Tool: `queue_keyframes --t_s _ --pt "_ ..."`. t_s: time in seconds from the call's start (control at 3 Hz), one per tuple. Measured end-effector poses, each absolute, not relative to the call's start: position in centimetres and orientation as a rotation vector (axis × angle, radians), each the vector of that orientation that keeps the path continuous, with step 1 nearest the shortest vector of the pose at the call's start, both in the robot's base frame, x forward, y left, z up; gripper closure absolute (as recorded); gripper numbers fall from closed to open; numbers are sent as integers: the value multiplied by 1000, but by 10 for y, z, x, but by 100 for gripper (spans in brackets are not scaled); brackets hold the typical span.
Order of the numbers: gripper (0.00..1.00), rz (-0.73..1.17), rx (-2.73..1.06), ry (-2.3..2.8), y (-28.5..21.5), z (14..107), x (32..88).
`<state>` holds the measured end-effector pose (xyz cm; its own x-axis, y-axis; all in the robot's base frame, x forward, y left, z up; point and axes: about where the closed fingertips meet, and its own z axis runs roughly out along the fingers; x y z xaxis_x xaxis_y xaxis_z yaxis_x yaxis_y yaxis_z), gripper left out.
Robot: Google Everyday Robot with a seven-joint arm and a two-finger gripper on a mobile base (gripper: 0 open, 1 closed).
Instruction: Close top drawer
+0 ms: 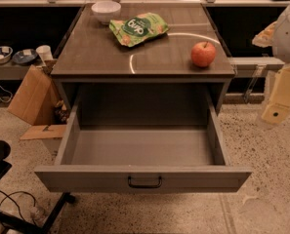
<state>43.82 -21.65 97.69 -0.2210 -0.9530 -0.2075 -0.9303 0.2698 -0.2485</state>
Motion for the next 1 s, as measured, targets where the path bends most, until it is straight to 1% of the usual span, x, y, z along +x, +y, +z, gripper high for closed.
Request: queue_keyframes --t_s 0.33,0.67,1.0 --pt "0 -100 -1721 2228 -216 975 438" --pt "0 -83 -1693 2202 -204 948 433" --pt "2 -140 -1644 2157 -182 906 405"
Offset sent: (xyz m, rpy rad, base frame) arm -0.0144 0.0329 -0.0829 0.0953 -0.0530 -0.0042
